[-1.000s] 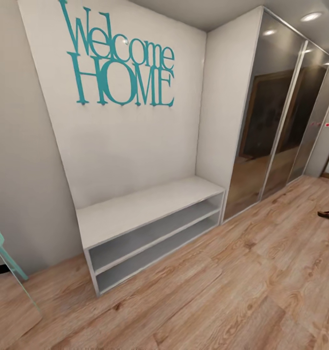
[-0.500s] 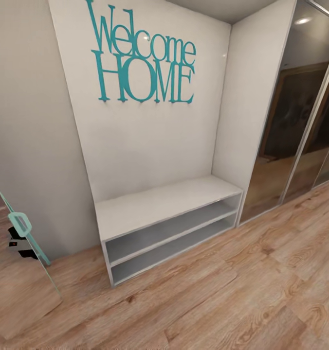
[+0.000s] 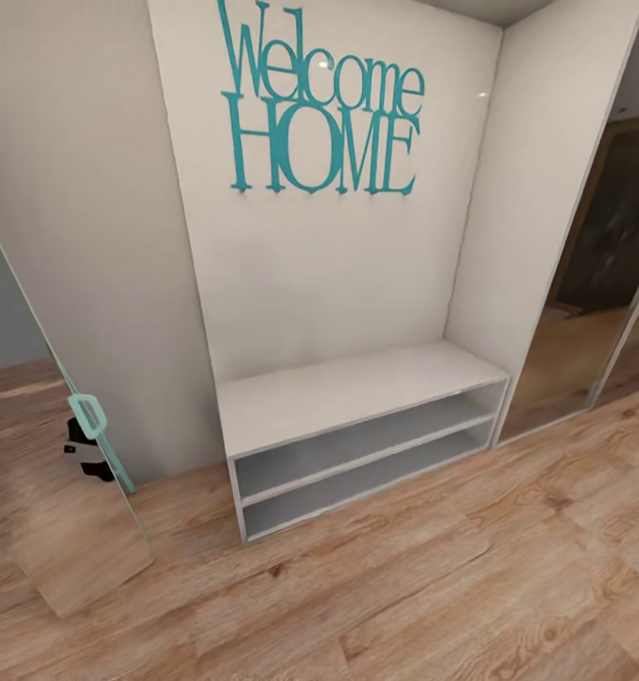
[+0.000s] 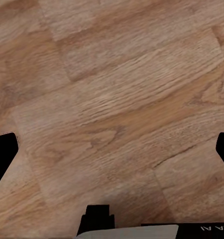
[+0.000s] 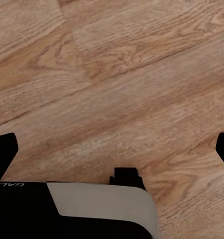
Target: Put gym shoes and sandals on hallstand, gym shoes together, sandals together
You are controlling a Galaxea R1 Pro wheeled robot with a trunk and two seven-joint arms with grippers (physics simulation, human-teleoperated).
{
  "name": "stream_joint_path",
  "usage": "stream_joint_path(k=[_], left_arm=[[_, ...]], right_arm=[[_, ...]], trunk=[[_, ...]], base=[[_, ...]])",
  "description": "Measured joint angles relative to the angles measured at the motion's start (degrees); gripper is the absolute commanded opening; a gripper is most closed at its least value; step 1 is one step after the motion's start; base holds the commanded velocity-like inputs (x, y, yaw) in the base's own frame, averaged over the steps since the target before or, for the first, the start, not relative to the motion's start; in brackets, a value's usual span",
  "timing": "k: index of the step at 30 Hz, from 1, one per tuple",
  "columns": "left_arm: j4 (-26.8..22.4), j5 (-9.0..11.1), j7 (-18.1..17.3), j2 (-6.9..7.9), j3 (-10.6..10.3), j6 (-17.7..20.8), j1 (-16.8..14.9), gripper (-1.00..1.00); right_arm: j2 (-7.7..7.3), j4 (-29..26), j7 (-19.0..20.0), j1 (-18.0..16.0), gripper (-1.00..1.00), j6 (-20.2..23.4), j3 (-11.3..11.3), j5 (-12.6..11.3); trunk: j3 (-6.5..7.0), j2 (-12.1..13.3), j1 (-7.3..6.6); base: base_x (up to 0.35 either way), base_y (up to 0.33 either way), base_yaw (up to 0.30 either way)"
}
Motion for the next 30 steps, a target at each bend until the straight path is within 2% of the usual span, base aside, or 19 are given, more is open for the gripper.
stream_joint_path(k=[15, 30], left_arm=[[0.2, -0.5, 0.0, 0.05, -0.3, 0.0, 0.0, 1.0], [0.2, 0.0, 0.0, 0.14, 0.1, 0.0, 0.0, 1.0]], right_arm=[[0.0, 0.0, 0.0, 0.0, 1.0, 0.0, 0.0, 0.0], [0.0, 0.0, 0.0, 0.0, 1.0, 0.0, 0.0, 0.1]], trunk=[[-0.94, 0.0, 0.0], [-1.88, 0.0, 0.0]], base=[[0.0, 0.0, 0.221], [0.0, 0.0, 0.221]])
